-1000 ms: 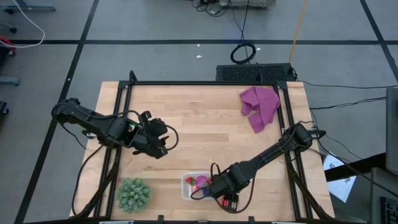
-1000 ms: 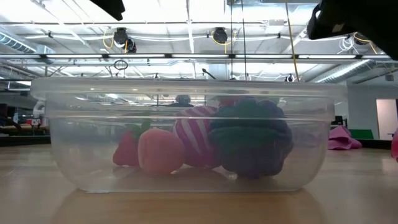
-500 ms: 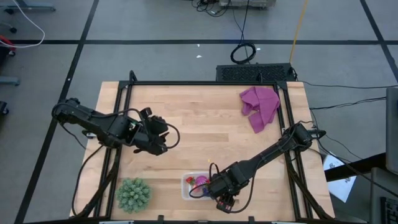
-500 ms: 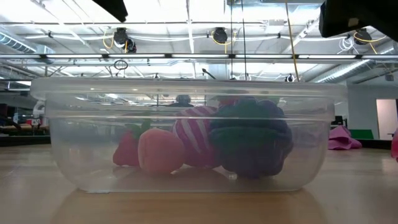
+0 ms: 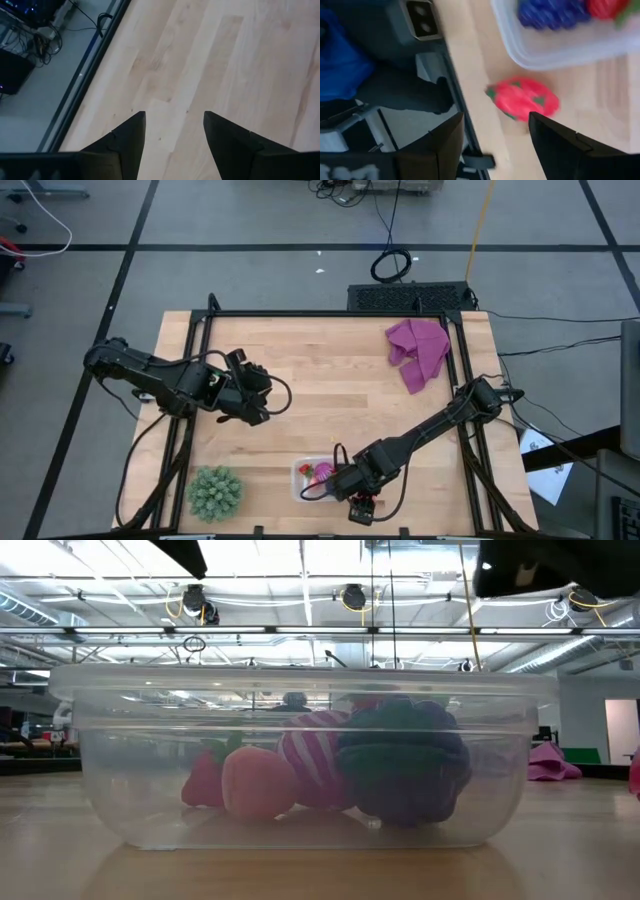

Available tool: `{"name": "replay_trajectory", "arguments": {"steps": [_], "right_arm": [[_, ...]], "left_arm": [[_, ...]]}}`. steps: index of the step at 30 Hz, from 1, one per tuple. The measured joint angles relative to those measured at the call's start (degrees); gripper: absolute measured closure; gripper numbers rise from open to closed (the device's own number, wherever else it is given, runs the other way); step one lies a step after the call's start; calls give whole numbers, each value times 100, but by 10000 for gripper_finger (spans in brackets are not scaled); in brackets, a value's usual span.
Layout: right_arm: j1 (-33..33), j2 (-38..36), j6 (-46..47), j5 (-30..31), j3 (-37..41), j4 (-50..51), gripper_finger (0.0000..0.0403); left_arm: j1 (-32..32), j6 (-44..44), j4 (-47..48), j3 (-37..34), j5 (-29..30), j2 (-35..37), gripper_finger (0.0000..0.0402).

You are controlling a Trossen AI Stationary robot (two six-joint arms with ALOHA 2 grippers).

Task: Pick and placing Produce into tupperware
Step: Put the dragon fruit into the transparent bin

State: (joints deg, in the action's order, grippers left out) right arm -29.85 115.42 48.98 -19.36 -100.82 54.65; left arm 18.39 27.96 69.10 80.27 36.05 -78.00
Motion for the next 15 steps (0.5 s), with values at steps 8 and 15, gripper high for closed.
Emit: {"name": "replay_trajectory", "arguments": {"steps": [8,15], "right_arm": [[19,0,57,2,0,-890,188],[5,0,368,-24,0,-1012,188]], "left_arm": [[0,-130,45,0,-5,0,195],[0,-256,81,0,-5,0,195]]}}
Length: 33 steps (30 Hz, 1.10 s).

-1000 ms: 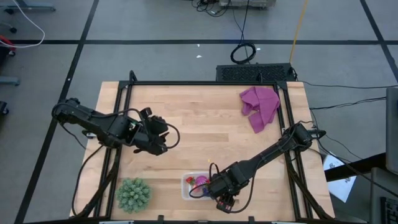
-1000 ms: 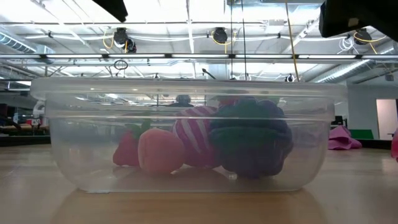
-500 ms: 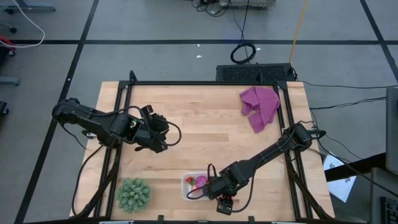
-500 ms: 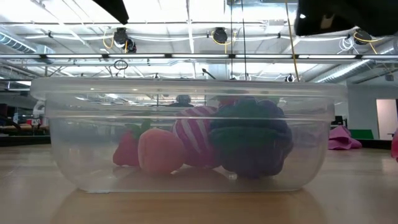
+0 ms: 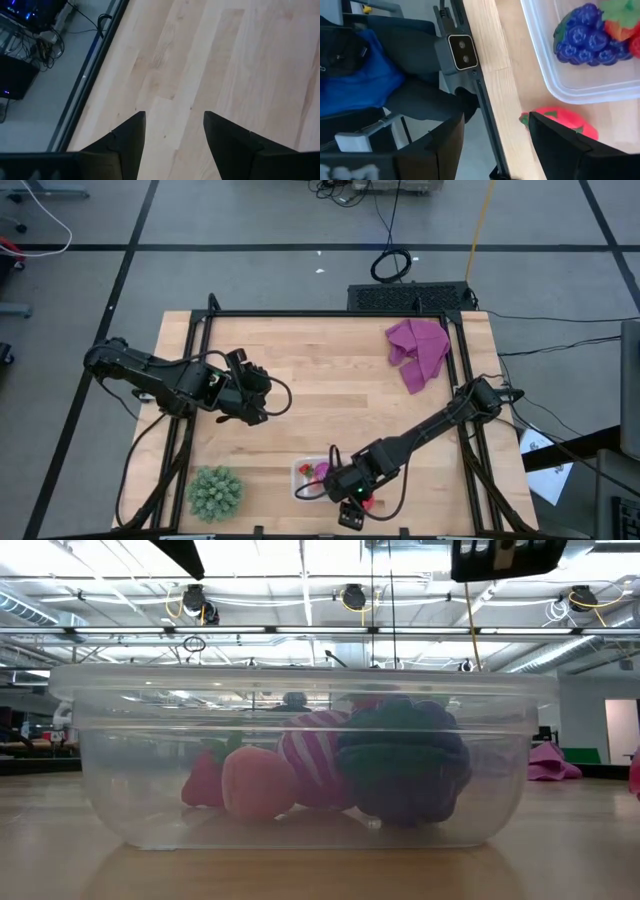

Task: Pick and placing Produce into tupperware
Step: Put the dragon fruit into the transparent bin

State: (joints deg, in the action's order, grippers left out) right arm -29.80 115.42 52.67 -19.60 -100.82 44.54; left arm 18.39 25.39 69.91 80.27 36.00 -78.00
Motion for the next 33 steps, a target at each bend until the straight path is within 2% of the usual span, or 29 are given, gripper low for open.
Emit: {"name": "replay_trajectory", "arguments": {"steps": [6,12,17,22,27,33], "right_arm": [[-35,0,206,3,0,85,188],[-39,0,171,20,0,818,188],[-73,0,-838,40,0,1730,188],[-65,0,-2189,495,2,2335,188],[-70,0,-3219,503,151,2366,188],[-163,3,-3536,463,733,2080,188]], "left_arm": [[0,-75,0,0,-2,0,195],[0,-77,-1,0,2,0,195],[0,53,-4,0,5,0,195],[0,408,-40,0,23,0,195],[0,541,-61,0,-1,0,195],[0,559,-61,0,-26,0,195]]}}
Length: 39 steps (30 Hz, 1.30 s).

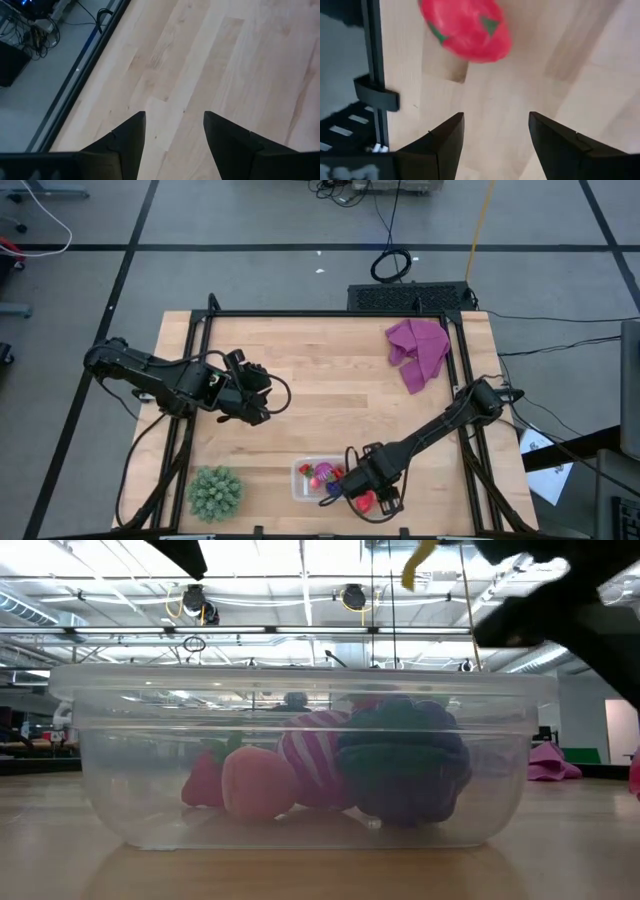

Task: Pick and placing Produce into tupperware
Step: Put the dragon fruit into the transparent bin

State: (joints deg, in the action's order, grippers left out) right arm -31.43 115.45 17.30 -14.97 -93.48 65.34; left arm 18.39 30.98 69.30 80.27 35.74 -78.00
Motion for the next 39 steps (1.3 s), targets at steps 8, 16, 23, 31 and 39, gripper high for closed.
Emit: {"name": "replay_trajectory", "arguments": {"steps": [8,16,23,31,39], "right_arm": [[-148,8,-372,-9,148,29,188],[-207,8,-954,-9,148,56,188],[-204,8,-1266,-8,148,59,188],[-91,8,-1013,131,148,-20,188],[68,6,-835,165,148,-20,188]], "left_arm": [[57,510,-6,0,-19,0,195],[133,977,-11,0,-28,0,195],[129,989,-11,0,-23,0,195],[129,986,-11,0,11,0,195],[129,981,-9,0,13,0,195]]}}
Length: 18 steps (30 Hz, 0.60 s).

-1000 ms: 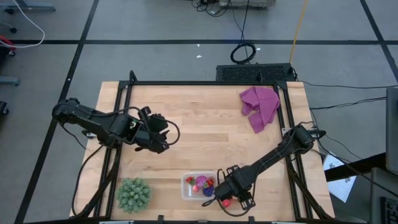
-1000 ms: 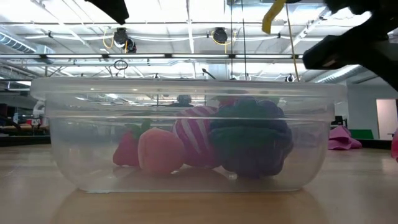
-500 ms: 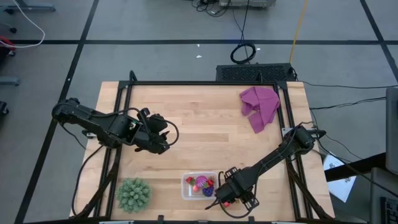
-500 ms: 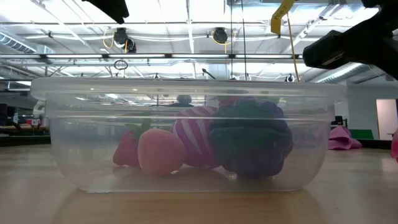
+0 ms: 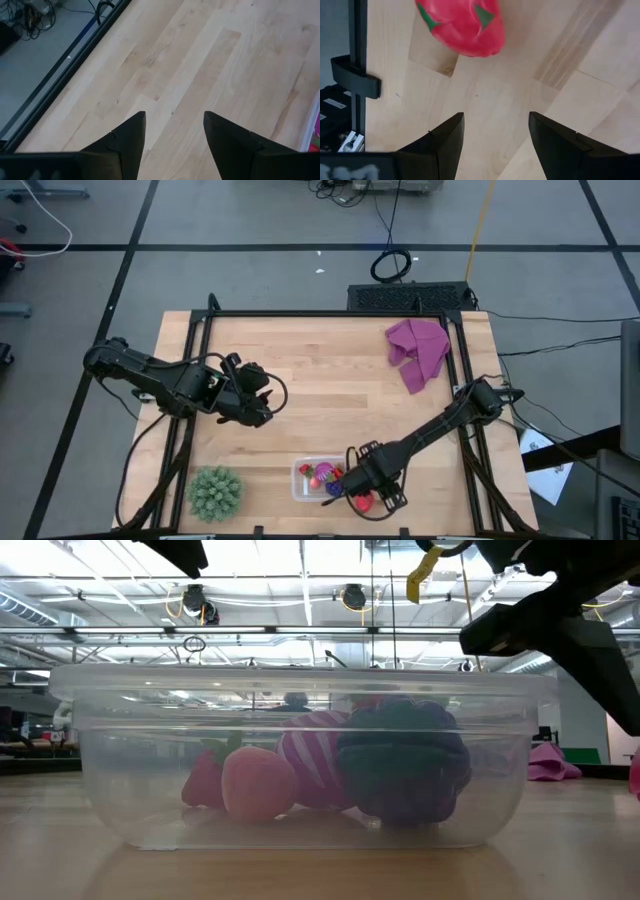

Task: Pick and placing Produce into tupperware
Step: Put the dragon fruit into the transparent bin

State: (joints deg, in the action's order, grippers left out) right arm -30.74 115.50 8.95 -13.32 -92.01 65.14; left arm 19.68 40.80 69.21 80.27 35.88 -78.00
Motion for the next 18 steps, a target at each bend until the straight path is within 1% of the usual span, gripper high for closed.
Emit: {"name": "replay_trajectory", "arguments": {"steps": [15,18], "right_arm": [[39,-7,44,-11,5,-22,188],[65,-9,78,-11,104,-25,187]], "left_arm": [[0,-55,2,0,17,0,195],[0,-33,2,0,17,0,195]]}}
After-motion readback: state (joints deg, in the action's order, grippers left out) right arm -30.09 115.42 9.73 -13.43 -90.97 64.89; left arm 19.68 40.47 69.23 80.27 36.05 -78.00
